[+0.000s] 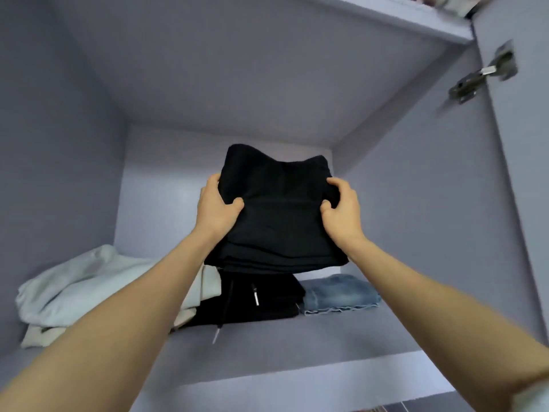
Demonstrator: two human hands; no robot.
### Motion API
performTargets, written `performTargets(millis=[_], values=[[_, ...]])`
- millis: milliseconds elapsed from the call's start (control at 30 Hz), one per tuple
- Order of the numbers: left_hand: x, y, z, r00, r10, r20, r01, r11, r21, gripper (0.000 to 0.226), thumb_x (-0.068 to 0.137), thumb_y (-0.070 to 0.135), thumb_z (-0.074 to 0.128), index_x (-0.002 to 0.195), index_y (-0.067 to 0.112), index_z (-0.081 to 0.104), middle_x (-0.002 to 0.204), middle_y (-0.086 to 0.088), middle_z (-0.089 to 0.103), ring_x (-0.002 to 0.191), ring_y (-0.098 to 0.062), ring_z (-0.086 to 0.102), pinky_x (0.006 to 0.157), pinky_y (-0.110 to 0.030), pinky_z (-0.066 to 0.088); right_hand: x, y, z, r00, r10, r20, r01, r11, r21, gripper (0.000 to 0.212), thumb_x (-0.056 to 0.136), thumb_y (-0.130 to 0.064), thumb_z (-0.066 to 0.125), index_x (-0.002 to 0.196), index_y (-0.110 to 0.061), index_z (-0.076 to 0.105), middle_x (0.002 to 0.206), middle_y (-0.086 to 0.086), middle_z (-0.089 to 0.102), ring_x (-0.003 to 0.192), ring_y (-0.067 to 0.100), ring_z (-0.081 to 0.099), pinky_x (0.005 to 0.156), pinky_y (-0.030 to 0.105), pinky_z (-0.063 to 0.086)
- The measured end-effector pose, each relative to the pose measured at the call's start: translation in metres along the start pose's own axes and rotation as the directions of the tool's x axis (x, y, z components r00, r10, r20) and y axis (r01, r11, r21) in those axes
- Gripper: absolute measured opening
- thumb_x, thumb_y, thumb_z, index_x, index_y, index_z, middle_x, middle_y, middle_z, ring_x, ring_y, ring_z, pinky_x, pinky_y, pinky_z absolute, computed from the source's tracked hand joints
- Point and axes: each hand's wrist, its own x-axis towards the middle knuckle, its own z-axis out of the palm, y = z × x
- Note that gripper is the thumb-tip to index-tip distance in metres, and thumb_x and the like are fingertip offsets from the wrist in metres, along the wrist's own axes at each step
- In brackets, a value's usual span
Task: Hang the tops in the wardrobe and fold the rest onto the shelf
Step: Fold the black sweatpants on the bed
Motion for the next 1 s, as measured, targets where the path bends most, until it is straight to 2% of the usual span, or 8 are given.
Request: performTargets(millis=[200,400,533,600,667,833,933,1000], values=[[0.075,-0.1,0.025,0.972,-0.232,-0.046,0.236,0.954,0.185,0.056,0.084,0.009,0.06,0.134,0.016,0.036,0.118,-0.012,0.056,0.098,-0.026,0.054,0.081,-0.03,0.042,0.059,0.086,0.107,0.972,0.106,0.208,-0.11,0.994,0.01,0.045,0.091,-0.001,0.045,0.134,-0.014,0.043,0.127,0.012,0.047,0.096,0.014,0.047,0.084,0.02,0.037],[0.084,-0.172,0.031,0.829,-0.557,0.051,0.467,0.739,0.487,0.078,0.089,0.019,0.06,0.151,0.017,0.011,0.146,-0.02,0.034,0.131,-0.034,0.04,0.105,-0.036,0.033,0.051,0.162,0.17,0.803,0.334,0.493,-0.219,0.936,-0.276,0.04,0.09,-0.003,0.049,0.129,-0.009,0.054,0.134,0.011,0.053,0.122,0.025,0.05,0.1,0.023,0.035],[0.087,-0.171,0.039,0.806,-0.586,0.086,0.229,0.443,0.867,0.055,0.099,0.039,0.038,0.149,0.021,0.025,0.153,-0.007,0.025,0.139,-0.031,0.025,0.112,-0.041,0.027,0.048,0.175,0.173,0.741,0.385,0.551,-0.102,0.875,-0.474,0.032,0.095,-0.013,0.045,0.122,-0.01,0.061,0.131,0.008,0.056,0.12,0.026,0.051,0.098,0.028,0.039],[0.084,-0.163,0.036,0.773,-0.633,0.051,0.169,0.283,0.944,0.053,0.099,0.046,0.027,0.147,0.023,0.028,0.156,0.0,0.015,0.143,-0.029,0.012,0.11,-0.047,0.022,0.047,0.167,0.165,0.71,0.393,0.584,0.008,0.825,-0.565,0.032,0.099,-0.024,0.037,0.106,-0.011,0.064,0.122,0.009,0.057,0.118,0.029,0.051,0.093,0.03,0.04],[0.081,-0.152,0.027,0.745,-0.666,0.047,0.129,0.213,0.968,0.058,0.099,0.051,0.021,0.15,0.022,0.023,0.16,0.002,0.001,0.146,-0.029,-0.001,0.112,-0.053,0.015,0.043,0.157,0.157,0.642,0.399,0.655,0.135,0.782,-0.609,0.043,0.103,-0.032,0.024,0.119,-0.01,0.058,0.13,0.012,0.05,0.127,0.031,0.042,0.101,0.032,0.032],[0.051,-0.138,0.013,0.795,-0.523,0.306,-0.111,0.371,0.922,0.058,0.098,0.055,0.013,0.151,0.034,0.003,0.159,0.007,-0.013,0.146,-0.02,-0.011,0.116,-0.055,0.003,0.014,0.138,0.133,0.526,0.346,0.777,0.224,0.825,-0.52,0.053,0.103,-0.042,0.012,0.151,-0.021,0.011,0.159,0.002,-0.003,0.146,0.023,-0.006,0.118,0.039,-0.003],[0.013,-0.134,0.002,0.761,-0.566,0.317,-0.139,0.334,0.932,0.064,0.096,0.06,0.011,0.15,0.031,-0.009,0.16,0.003,0.005,0.147,-0.02,-0.002,0.116,-0.051,0.005,-0.015,0.123,0.114,0.435,0.435,0.788,0.282,0.766,-0.578,0.06,0.101,-0.047,0.017,0.151,-0.021,-0.005,0.159,0.005,-0.01,0.145,0.026,-0.011,0.116,0.036,-0.005],[-0.001,-0.124,-0.008,0.776,-0.556,0.297,-0.158,0.284,0.946,0.066,0.097,0.057,0.014,0.15,0.027,-0.009,0.159,0.001,0.013,0.147,-0.023,0.002,0.116,-0.052,0.006,-0.023,0.107,0.1,0.453,0.449,0.77,0.274,0.752,-0.6,0.064,0.101,-0.048,0.022,0.151,-0.019,-0.004,0.159,0.009,-0.006,0.146,0.028,-0.005,0.117,0.038,0.001]])
